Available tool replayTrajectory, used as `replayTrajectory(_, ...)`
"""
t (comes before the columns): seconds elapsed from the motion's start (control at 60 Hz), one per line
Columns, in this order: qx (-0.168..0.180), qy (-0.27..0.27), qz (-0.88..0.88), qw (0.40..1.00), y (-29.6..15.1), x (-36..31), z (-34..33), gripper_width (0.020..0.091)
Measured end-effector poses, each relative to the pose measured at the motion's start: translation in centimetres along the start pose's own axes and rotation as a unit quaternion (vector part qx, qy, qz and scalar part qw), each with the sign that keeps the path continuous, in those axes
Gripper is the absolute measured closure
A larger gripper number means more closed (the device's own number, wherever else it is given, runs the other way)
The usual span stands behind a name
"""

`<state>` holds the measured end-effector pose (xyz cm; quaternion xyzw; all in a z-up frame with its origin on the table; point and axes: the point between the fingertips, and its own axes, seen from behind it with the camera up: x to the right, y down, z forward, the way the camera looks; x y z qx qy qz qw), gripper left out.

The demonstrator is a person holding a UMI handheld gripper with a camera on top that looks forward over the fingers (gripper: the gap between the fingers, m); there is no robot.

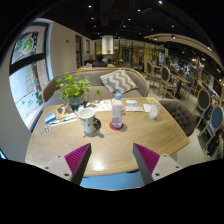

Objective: Pour water

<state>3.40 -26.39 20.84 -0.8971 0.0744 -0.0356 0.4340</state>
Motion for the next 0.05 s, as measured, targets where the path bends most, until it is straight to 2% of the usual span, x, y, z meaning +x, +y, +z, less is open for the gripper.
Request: replayTrajectory(0.05,0.001,-0.001,-0.001,1.000,-0.16,-0.10,-0.15,0.0252)
